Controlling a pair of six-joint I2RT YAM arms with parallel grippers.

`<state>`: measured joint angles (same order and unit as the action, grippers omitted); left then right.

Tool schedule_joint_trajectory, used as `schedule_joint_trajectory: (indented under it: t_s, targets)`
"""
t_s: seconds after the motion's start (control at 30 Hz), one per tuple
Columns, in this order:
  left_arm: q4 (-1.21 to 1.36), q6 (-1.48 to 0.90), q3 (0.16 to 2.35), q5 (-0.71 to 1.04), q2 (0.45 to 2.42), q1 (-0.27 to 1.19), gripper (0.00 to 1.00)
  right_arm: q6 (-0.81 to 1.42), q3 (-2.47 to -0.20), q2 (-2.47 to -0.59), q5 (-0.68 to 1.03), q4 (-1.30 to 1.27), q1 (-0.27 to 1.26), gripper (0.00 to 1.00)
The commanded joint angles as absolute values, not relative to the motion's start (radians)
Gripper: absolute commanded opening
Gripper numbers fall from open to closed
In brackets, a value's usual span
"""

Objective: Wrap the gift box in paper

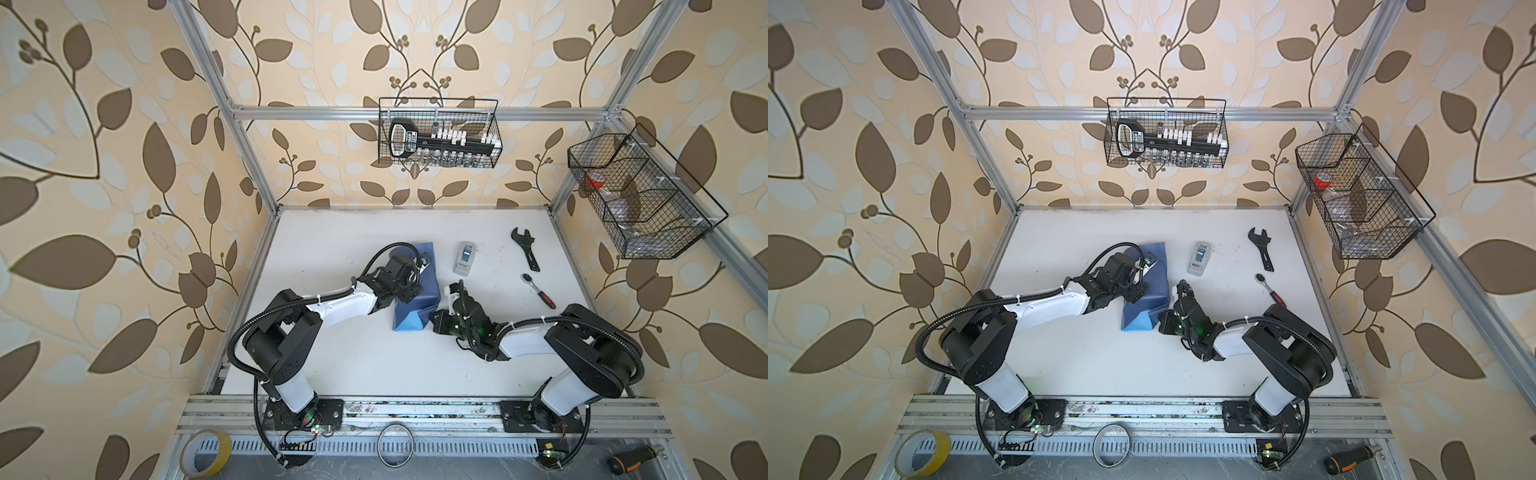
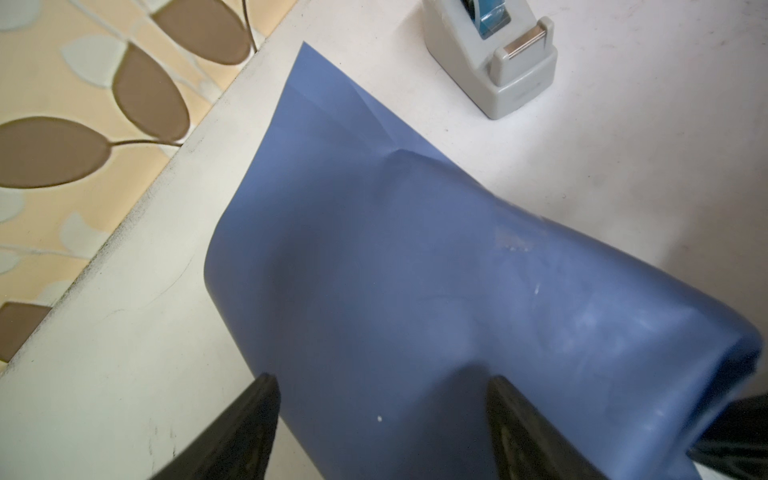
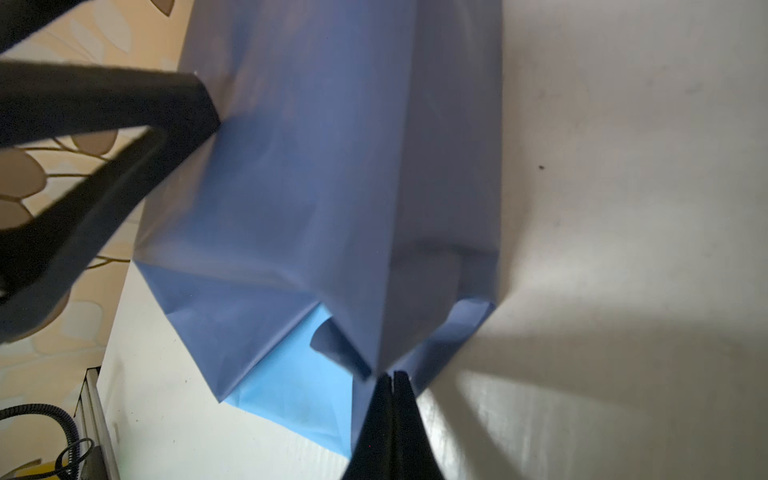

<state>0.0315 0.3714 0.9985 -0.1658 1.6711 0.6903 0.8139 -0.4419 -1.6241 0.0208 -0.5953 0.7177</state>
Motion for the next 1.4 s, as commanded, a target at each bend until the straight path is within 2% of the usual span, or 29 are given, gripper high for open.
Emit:
schedule_joint_trajectory:
  t_s: [0.0, 0.4, 0.83, 1.0, 1.2, 1.37]
  targets:
    - [-0.109, 0.411, 0.968, -0.183, 1.692, 0.688, 0.80, 0.796, -0.460, -1.672, 0.037, -0.613, 0.720, 0.04]
    - [-0.110, 0.411, 0.966, -0.186, 1.694, 0.688, 0.80, 0.825, -0.424, -1.686, 0.032, -0.635, 0.770, 0.04]
    - [-0.115, 0.409, 0.968, -0.184, 1.692, 0.687, 0.81, 0.779, -0.486, -1.732, 0.026, -0.658, 0.647, 0.04]
    - [-0.123, 0.398, 0.980, -0.186, 1.688, 0.687, 0.84, 0.767, -0.467, -1.677, 0.050, -0.655, 0.639, 0.05]
    - [-0.141, 0.277, 1.047, -0.161, 1.644, 0.689, 0.89, 0.705, -0.414, -1.472, 0.058, -0.549, 0.633, 0.11]
    - [-0.139, 0.081, 1.068, -0.144, 1.530, 0.688, 0.90, 0.618, -0.461, -1.337, 0.066, -0.383, 0.566, 0.27]
